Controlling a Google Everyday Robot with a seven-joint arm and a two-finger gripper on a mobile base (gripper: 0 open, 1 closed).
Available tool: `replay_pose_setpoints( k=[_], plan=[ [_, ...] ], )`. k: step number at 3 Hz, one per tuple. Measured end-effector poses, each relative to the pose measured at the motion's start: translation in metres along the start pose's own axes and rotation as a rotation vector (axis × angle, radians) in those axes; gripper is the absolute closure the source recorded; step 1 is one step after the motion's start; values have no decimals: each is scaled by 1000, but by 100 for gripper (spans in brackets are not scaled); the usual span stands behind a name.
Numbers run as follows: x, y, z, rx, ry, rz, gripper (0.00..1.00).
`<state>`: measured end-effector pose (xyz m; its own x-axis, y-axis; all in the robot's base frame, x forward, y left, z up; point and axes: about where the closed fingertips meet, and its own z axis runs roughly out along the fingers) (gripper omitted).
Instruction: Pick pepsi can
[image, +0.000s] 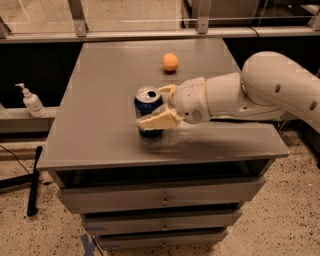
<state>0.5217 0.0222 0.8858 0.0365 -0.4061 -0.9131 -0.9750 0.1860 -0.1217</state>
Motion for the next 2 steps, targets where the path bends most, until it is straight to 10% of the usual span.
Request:
replay_pose_setpoints(
  k=[2],
  plan=[
    [-50,-46,-52,95,-111,73,100]
  ],
)
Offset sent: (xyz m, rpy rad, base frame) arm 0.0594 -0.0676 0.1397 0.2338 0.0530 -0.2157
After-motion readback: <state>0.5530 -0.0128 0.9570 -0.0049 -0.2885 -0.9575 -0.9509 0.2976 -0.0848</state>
